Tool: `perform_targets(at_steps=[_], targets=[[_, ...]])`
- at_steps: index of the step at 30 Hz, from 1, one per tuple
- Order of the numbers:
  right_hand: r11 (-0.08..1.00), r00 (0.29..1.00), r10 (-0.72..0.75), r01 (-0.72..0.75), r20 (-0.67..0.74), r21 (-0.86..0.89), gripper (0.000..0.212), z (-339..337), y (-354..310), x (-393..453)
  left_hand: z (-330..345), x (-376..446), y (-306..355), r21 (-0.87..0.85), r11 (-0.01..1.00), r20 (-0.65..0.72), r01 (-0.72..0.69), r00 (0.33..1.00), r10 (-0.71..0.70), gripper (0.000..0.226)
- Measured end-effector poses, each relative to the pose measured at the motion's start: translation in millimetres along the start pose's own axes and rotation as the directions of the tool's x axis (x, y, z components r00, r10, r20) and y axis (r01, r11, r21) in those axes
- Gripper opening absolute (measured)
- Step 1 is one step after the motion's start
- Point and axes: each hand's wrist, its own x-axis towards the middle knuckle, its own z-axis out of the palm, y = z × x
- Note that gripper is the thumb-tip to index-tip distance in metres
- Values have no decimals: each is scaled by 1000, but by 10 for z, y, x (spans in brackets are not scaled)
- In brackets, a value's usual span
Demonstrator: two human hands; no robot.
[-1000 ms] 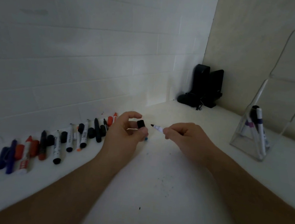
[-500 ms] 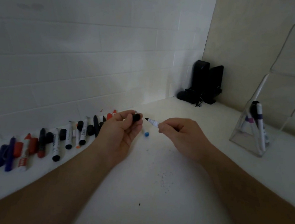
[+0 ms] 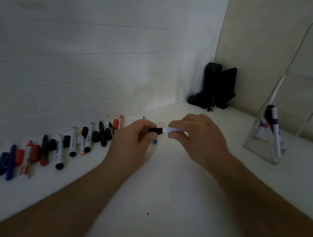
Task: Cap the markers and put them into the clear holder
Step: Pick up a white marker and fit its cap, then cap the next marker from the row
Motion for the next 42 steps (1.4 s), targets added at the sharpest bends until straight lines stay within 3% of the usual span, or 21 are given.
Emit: perform_targets(at_steps=[2,7,11,13,17,19,20,22,25,28,33,37,42], targets=[[999,999,-43,43,-2,-20,19,-36,-44,2,1,-5,8,84,995,8,-54,999,53,16],[994,988,-58,71,144,-86,36,-51,-100,13,-9,1,17,87,994,14,-73,997,72,20],[1000,978,-8,9,210,-1,31,-103,-88,16,29,-29,36,76,995,16,-70,997,69,19],[998,966,5,12,259,-65,21,-119,-151,15,81,-41,58,67,997,22,-42,999,40,14],[987,948,-18,67,319,-144,22,-233,-301,41,113,-45,100,22,1000,-16,17,1000,-17,14],[999,948,46,-40,315,-27,22,-368,-267,116,116,-49,84,82,995,21,-59,998,57,10],[992,964,75,-98,254,76,20,-456,-238,151,126,-55,78,106,988,53,-114,993,109,9],[968,990,144,-140,0,208,21,-745,-125,207,165,-63,60,153,964,129,-218,971,199,17],[964,901,251,-199,-354,175,24,-1325,153,190,195,-85,51,216,918,216,-332,933,287,25],[950,836,301,-305,-459,68,21,-1756,526,35,177,-112,46,219,900,233,-377,916,327,28],[843,840,467,-517,-276,-148,35,-1790,993,-273,164,-118,30,239,889,272,-390,906,324,28],[711,813,569,-561,-121,-425,19,-1631,1057,-404,157,-111,13,259,883,295,-391,903,313,21],[730,812,584,-534,-17,-427,43,-1536,1104,-490,147,-135,-28,257,872,300,-417,892,338,19]])
